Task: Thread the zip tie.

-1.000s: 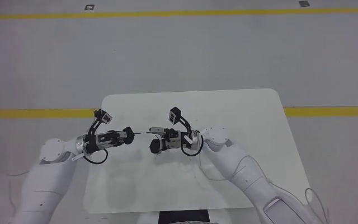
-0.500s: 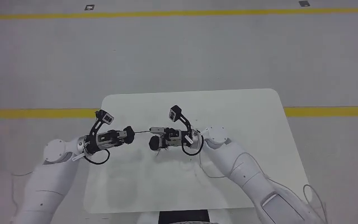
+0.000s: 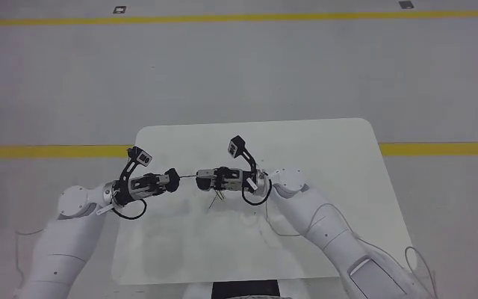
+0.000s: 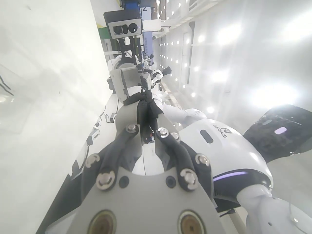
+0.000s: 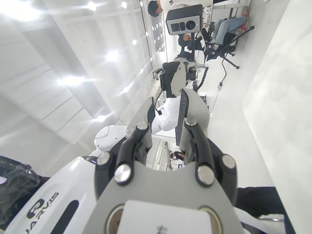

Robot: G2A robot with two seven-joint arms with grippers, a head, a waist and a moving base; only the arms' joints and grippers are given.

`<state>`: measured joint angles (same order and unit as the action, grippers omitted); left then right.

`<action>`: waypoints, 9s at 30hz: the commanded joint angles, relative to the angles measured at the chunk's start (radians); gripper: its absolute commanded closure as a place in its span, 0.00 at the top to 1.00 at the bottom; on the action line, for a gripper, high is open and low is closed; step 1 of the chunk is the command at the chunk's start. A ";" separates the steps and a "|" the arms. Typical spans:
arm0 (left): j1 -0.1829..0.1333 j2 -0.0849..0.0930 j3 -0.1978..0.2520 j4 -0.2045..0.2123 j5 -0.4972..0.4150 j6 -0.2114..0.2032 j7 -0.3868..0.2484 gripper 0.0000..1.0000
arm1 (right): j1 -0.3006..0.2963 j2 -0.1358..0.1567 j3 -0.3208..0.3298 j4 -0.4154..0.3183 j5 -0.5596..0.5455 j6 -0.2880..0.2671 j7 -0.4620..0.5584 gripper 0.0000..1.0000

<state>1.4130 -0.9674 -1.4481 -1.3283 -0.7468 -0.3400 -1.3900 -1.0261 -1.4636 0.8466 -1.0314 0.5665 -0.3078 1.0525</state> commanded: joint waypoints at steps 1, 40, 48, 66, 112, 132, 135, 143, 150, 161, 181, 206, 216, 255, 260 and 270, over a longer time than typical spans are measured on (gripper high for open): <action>0.000 0.000 0.000 0.000 0.000 0.000 0.000 0.00 | -0.003 0.001 0.003 -0.004 -0.001 -0.003 0.000 0.22; 0.000 0.000 0.000 0.000 0.000 0.000 0.000 0.00 | -0.038 0.016 0.034 -0.037 -0.021 -0.023 -0.008 0.00; 0.008 0.000 0.011 -0.028 0.020 0.013 0.044 1.00 | -0.044 0.018 0.034 -0.050 -0.029 -0.021 -0.011 0.00; 0.003 0.006 0.034 -0.030 0.008 0.026 0.024 0.45 | -0.014 -0.004 -0.022 -0.039 -0.025 -0.007 -0.029 0.00; -0.019 0.013 0.085 -0.007 -0.020 0.025 0.023 0.28 | 0.006 -0.061 -0.026 0.033 -0.006 -0.030 -0.055 0.00; -0.029 0.017 0.094 0.006 -0.025 0.027 0.037 0.25 | -0.004 -0.039 0.002 0.005 -0.072 0.025 -0.039 0.00; -0.028 0.018 0.094 0.005 -0.024 0.028 0.040 0.24 | -0.004 -0.038 -0.001 0.001 -0.085 0.041 -0.040 0.00; -0.025 0.020 0.095 -0.001 -0.013 0.028 0.052 0.21 | -0.003 -0.039 -0.010 0.002 -0.088 0.051 -0.036 0.00; -0.026 0.022 0.100 -0.003 0.009 0.027 0.071 0.17 | -0.002 -0.038 -0.011 0.004 -0.086 0.049 -0.029 0.00; -0.026 0.025 0.104 -0.003 0.016 0.027 0.085 0.13 | 0.001 -0.041 -0.018 0.014 -0.079 0.042 -0.033 0.00; -0.027 0.029 0.111 -0.003 0.017 0.026 0.089 0.00 | 0.002 -0.042 -0.018 0.021 -0.063 0.040 -0.036 1.00; -0.017 0.032 0.094 -0.023 -0.028 0.000 0.050 0.00 | -0.044 -0.019 0.061 0.019 0.032 0.019 0.009 1.00; -0.086 -0.006 0.041 0.040 -0.003 0.000 0.000 0.00 | -0.044 -0.019 0.061 0.019 0.032 0.019 0.009 1.00; -0.037 -0.151 -0.168 -0.067 0.248 0.000 0.081 0.00 | -0.044 -0.019 0.061 0.019 0.032 0.019 0.009 1.00; -0.024 -0.151 -0.238 -0.044 0.229 0.000 0.050 0.00 | -0.044 -0.019 0.061 0.019 0.032 0.019 0.009 1.00; -0.019 -0.169 -0.296 0.001 0.219 0.000 0.030 0.00 | -0.044 -0.019 0.061 0.019 0.032 0.019 0.009 1.00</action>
<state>1.3937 -1.1365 -1.7447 -1.3265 -0.5286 -0.3400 -1.3602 -1.0704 -1.4826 0.9079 -1.0126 0.5984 -0.2883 1.0616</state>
